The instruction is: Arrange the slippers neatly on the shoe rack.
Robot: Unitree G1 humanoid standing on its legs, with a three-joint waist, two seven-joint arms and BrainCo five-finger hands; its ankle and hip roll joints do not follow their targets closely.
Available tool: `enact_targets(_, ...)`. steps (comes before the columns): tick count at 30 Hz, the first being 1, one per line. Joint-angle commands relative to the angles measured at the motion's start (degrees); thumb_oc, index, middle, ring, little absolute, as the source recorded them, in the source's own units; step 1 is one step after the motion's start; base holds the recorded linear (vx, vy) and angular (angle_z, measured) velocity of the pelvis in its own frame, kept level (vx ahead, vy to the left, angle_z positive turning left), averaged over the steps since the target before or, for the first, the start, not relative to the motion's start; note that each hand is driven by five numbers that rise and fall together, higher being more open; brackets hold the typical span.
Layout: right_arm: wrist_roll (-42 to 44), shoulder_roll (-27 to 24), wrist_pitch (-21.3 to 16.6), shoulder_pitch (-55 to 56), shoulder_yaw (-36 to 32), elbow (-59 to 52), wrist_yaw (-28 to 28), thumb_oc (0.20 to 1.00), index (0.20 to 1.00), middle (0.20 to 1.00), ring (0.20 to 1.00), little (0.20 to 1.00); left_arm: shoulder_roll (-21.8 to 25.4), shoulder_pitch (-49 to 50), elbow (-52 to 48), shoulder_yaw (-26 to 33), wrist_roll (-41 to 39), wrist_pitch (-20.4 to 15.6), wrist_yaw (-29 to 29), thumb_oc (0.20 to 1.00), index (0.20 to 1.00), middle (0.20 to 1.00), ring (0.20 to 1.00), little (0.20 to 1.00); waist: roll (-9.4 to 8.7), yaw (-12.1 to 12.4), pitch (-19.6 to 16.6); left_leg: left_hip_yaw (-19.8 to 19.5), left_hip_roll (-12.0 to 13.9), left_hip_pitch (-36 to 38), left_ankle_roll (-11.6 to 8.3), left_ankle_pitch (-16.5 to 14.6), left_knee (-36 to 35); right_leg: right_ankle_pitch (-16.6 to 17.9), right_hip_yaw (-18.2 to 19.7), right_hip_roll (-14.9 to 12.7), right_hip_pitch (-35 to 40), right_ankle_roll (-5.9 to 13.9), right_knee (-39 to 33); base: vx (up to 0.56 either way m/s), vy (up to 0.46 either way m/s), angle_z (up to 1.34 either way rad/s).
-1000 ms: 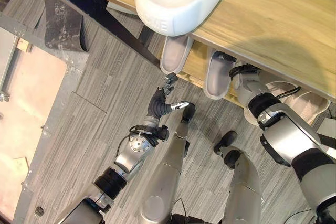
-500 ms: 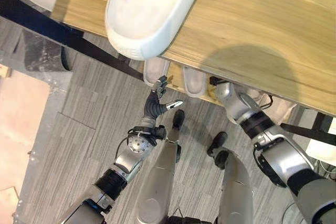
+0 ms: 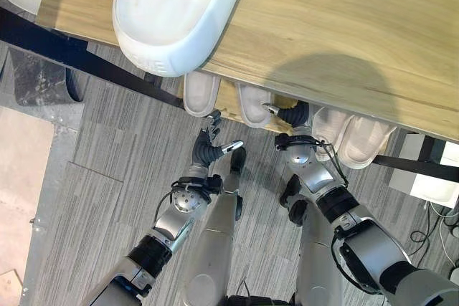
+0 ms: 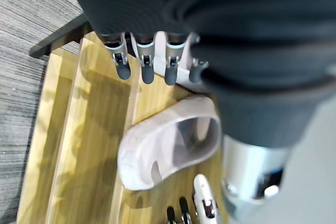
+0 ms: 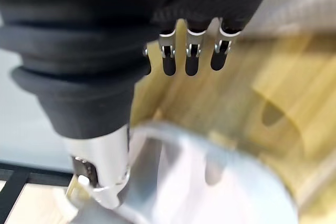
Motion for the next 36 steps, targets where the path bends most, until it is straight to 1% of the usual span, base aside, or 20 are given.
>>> enact_targets(1, 7.6, 2.2, -5.2, -5.4, -0.2, 3.0, 3.1, 1.000, 1.000, 1.000, 1.000, 1.000, -0.3, 0.7, -3.8, 0.0, 1.6, -2.9, -1.0, 1.000, 1.000, 1.000, 1.000, 1.000, 1.38, 2.0, 0.8, 1.0, -2.0, 0.3, 1.73, -13.5, 10.8, 2.9, 3.2, -2.1, 1.1, 4.10, -4.4, 0.00, 0.000, 0.00)
enact_targets(2, 9.6, 2.8, -5.0, -6.1, -0.4, 4.3, 3.5, 1.000, 1.000, 1.000, 1.000, 1.000, -0.1, 0.7, -3.8, 0.0, 1.4, -2.8, -1.1, 1.000, 1.000, 1.000, 1.000, 1.000, 1.57, 2.2, 0.8, 1.1, -2.1, 0.0, 1.79, -13.9, 11.8, 2.4, 3.5, -2.1, 0.7, 3.95, -3.4, 0.00, 0.000, 0.00)
enact_targets(4, 13.0, 4.2, -5.8, -6.7, -0.3, 4.9, 5.0, 1.000, 1.000, 1.000, 1.000, 1.000, 0.0, 1.0, -3.9, -0.3, 1.0, -2.7, -1.7, 1.000, 1.000, 1.000, 1.000, 1.000, 1.79, 2.6, 0.8, 1.3, -2.2, -0.6, 1.93, -14.8, 14.0, 1.4, 4.0, -2.1, 0.1, 3.70, -1.5, -0.01, 0.002, -0.02)
enact_targets(5, 18.7, 5.6, -7.0, -7.1, -1.3, 6.0, 6.4, 1.000, 1.000, 1.000, 1.000, 1.000, 0.1, 1.1, -3.9, -0.5, 0.7, -2.4, -2.1, 1.000, 1.000, 1.000, 1.000, 1.000, 1.91, 2.9, 0.7, 1.3, -2.3, -1.2, 2.02, -15.4, 15.6, 0.9, 4.3, -2.3, -0.4, 3.58, -0.3, 0.00, 0.000, 0.00)
enact_targets(7, 23.8, 6.9, -7.9, -7.5, -2.1, 7.7, 7.9, 1.000, 1.000, 1.000, 1.000, 1.000, 0.2, 1.3, -3.7, -0.9, 0.2, -2.2, -2.4, 1.000, 1.000, 1.000, 1.000, 1.000, 2.09, 3.3, 0.6, 1.4, -2.4, -1.6, 2.10, -16.0, 17.0, 0.2, 4.7, -2.3, -0.7, 3.40, 0.9, 0.00, 0.000, 0.00)
enact_targets(8, 29.9, 8.0, -8.9, -8.2, -2.5, 8.3, 9.8, 1.000, 1.000, 1.000, 1.000, 1.000, 0.3, 1.3, -3.6, -1.3, -0.4, -1.9, -2.9, 1.000, 1.000, 1.000, 1.000, 1.000, 2.24, 3.6, 0.3, 1.3, -2.4, -1.9, 2.11, -16.6, 18.2, -0.5, 4.8, -2.3, -0.9, 3.31, 2.1, 0.00, 0.000, 0.00)
enact_targets(9, 30.0, 7.9, -8.9, -8.2, -2.6, 8.4, 9.9, 1.000, 1.000, 1.000, 1.000, 1.000, 0.3, 1.3, -3.6, -1.3, -0.4, -1.9, -2.9, 1.000, 1.000, 1.000, 1.000, 1.000, 2.23, 3.7, 0.3, 1.4, -2.4, -1.9, 2.11, -16.6, 18.2, -0.5, 4.8, -2.3, -0.9, 3.31, 2.2, 0.00, 0.000, 0.00)
enact_targets(10, 32.6, 8.5, -9.7, -8.6, -2.7, 8.7, 10.2, 1.000, 1.000, 1.000, 1.000, 1.000, 0.4, 1.1, -3.7, -1.5, -0.8, -1.8, -3.1, 1.000, 1.000, 1.000, 1.000, 1.000, 2.32, 3.8, 0.3, 1.4, -2.4, -2.1, 2.11, -16.9, 19.0, -1.0, 5.0, -2.3, -1.1, 3.25, 3.2, 0.01, -0.014, 0.04)
enact_targets(15, 34.1, 7.7, -9.4, -10.5, -1.8, 8.6, 11.6, 1.000, 1.000, 1.000, 1.000, 1.000, 0.7, 0.8, -4.2, -1.5, -1.4, -1.6, -3.6, 1.000, 1.000, 1.000, 1.000, 1.000, 2.22, 4.4, 0.2, 1.3, -2.4, -2.8, 2.02, -17.9, 21.2, -2.4, 5.0, -2.5, -1.5, 3.03, 5.4, 0.01, -0.025, 0.04)
enact_targets(19, 35.5, 7.2, -9.6, -13.0, -2.7, 9.8, 12.0, 1.000, 1.000, 1.000, 1.000, 1.000, 0.8, 0.5, -4.3, -1.9, -2.0, -1.6, -3.9, 1.000, 1.000, 1.000, 1.000, 1.000, 2.27, 4.9, 0.1, 1.1, -2.4, -3.2, 2.01, -18.2, 22.0, -3.1, 4.8, -2.6, -1.7, 2.98, 6.3, 0.00, 0.000, 0.00)
enact_targets(22, 38.2, 6.5, -10.2, -15.2, -4.4, 11.7, 12.3, 1.000, 1.000, 1.000, 1.000, 1.000, 1.0, 0.4, -4.9, -2.1, -2.5, -1.6, -4.3, 1.000, 1.000, 1.000, 1.000, 1.000, 2.45, 5.3, 0.3, 1.0, -2.4, -3.4, 2.05, -18.5, 22.6, -3.6, 4.9, -2.7, -1.8, 2.87, 6.9, 0.00, 0.000, 0.00)
enact_targets(25, 43.5, 5.8, -11.8, -16.3, -6.3, 12.1, 14.5, 1.000, 1.000, 1.000, 1.000, 1.000, 1.2, 0.1, -4.8, -2.4, -3.0, -1.5, -5.4, 1.000, 1.000, 1.000, 1.000, 1.000, 2.73, 5.7, 0.4, 0.9, -2.5, -3.4, 2.15, -18.7, 23.1, -4.1, 5.0, -2.8, -2.0, 2.86, 7.7, 0.00, -0.005, 0.01)
enact_targets(26, 47.5, 5.9, -12.5, -16.5, -7.5, 12.2, 16.8, 1.000, 1.000, 1.000, 1.000, 1.000, 1.1, 0.1, -4.8, -2.7, -3.3, -1.6, -6.0, 1.000, 1.000, 1.000, 1.000, 1.000, 2.84, 5.9, 0.4, 0.9, -2.6, -3.5, 2.19, -18.8, 23.3, -4.3, 5.0, -2.9, -1.9, 2.91, 7.9, 0.00, -0.016, 0.04)
enact_targets(27, 48.3, 5.3, -12.9, -16.6, -7.8, 12.3, 17.5, 1.000, 1.000, 1.000, 1.000, 1.000, 1.3, 0.1, -4.8, -2.5, -3.4, -1.7, -6.6, 1.000, 1.000, 1.000, 1.000, 1.000, 2.90, 6.1, 0.4, 0.8, -2.6, -3.4, 2.19, -18.7, 23.3, -4.4, 4.9, -3.0, -1.8, 2.93, 8.0, 0.00, -0.017, 0.06)
enact_targets(30, 54.3, 4.6, -14.5, -16.6, -10.1, 13.1, 20.1, 1.000, 1.000, 1.000, 1.000, 1.000, 1.3, 0.1, -4.4, -2.9, -4.5, -1.9, -7.9, 1.000, 1.000, 1.000, 1.000, 1.000, 3.07, 6.5, 0.5, 0.6, -2.8, -2.9, 2.16, -18.7, 23.0, -4.5, 4.8, -3.2, -1.4, 3.05, 8.0, 0.00, -0.017, 0.11)
enact_targets(34, 55.6, 3.2, -14.9, -15.4, -10.5, 12.8, 21.1, 1.000, 1.000, 1.000, 1.000, 1.000, 1.2, 0.1, -3.1, -2.9, -4.7, -1.7, -9.1, 1.000, 1.000, 1.000, 1.000, 1.000, 2.63, 6.4, 0.5, 0.4, -2.5, -1.3, 2.01, -18.1, 21.2, -4.0, 4.4, -3.1, 0.3, 3.25, 6.7, 0.01, -0.016, 0.04)
enact_targets(36, 53.5, 1.7, -14.1, -14.2, -9.7, 12.8, 21.0, 1.000, 1.000, 1.000, 1.000, 1.000, 1.3, 0.3, -2.4, -2.6, -4.6, -1.9, -9.6, 1.000, 1.000, 1.000, 1.000, 1.000, 2.19, 6.0, 0.3, 0.4, -1.9, 1.0, 1.76, -17.5, 18.9, -3.1, 3.8, -2.8, 2.6, 3.50, 4.1, 0.02, -0.035, 0.02)
